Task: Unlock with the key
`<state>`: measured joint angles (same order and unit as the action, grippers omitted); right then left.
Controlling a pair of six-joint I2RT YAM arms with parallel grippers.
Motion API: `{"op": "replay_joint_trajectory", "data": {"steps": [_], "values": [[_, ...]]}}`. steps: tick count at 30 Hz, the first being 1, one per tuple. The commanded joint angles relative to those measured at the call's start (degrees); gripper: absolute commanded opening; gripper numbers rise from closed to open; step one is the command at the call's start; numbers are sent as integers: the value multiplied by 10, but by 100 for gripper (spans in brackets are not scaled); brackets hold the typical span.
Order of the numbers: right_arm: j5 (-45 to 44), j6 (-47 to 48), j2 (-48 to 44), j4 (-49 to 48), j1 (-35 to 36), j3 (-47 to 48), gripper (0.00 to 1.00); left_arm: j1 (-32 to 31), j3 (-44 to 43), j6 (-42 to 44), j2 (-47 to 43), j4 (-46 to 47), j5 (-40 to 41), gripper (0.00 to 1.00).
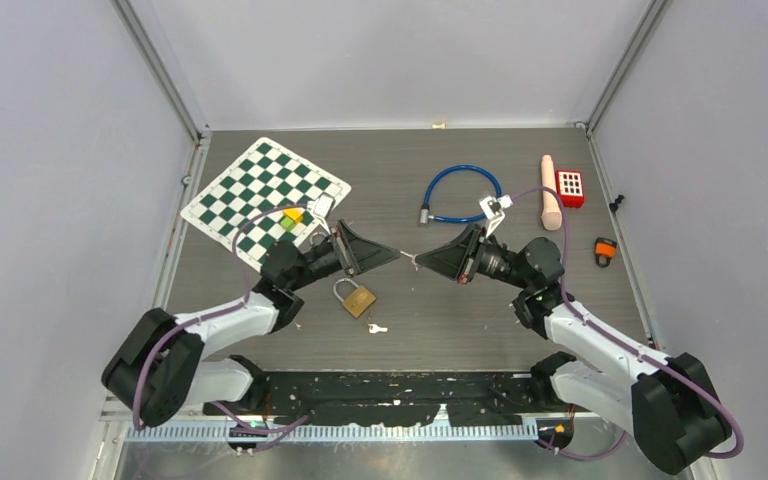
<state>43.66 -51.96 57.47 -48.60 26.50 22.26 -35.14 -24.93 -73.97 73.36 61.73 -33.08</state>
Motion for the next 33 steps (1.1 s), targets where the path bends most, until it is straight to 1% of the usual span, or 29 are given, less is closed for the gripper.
{"op": "replay_joint_trajectory", "data": {"steps": [1, 4, 6, 8, 9, 10, 12, 13, 16, 19, 21, 24, 26, 28, 33], "values": [[-21, 32, -27, 39, 0, 5, 5, 25, 11, 47, -77, -115, 43, 74], [-33, 40, -35, 59, 0, 2, 5, 33, -10, 112, -160, -360, 103, 90], [-43, 49, -44, 79, 0, 0, 5, 32, -49, 158, -207, -561, 185, 99], [-54, 58, -51, 101, -1, -2, 5, 33, -94, 185, -234, -740, 279, 100], [-58, 65, -54, 115, 0, -4, 5, 33, -115, 189, -240, -811, 317, 100], [-67, 68, -60, 123, 2, -5, 5, 33, -135, 192, -243, -870, 363, 100], [-81, 80, -66, 150, 6, -8, 5, 33, -164, 207, -241, -961, 413, 100], [-86, 87, -68, 155, 9, -9, 5, 33, -175, 210, -237, -992, 424, 100], [-111, 99, -75, 172, 29, -14, 5, 33, -185, 206, -219, -1046, 424, 100], [-155, 122, -82, 193, 61, -16, 5, 33, -180, 178, -187, -1072, 421, 99], [-190, 131, -87, 202, 90, -21, 5, 33, -182, 158, -162, -1084, 420, 96], [-232, 133, -87, 199, 138, -43, 5, 26, -182, 134, -124, -1062, 412, 88], [-250, 126, -81, 194, 159, -54, 5, 15, -189, 122, -99, -1044, 403, 84], [-254, 124, -78, 192, 172, -62, 5, 0, -202, 118, -72, -1031, 412, 83], [-274, 141, -90, 202, 176, -80, 5, -26, -246, 131, 8, -1021, 421, 84]]}}
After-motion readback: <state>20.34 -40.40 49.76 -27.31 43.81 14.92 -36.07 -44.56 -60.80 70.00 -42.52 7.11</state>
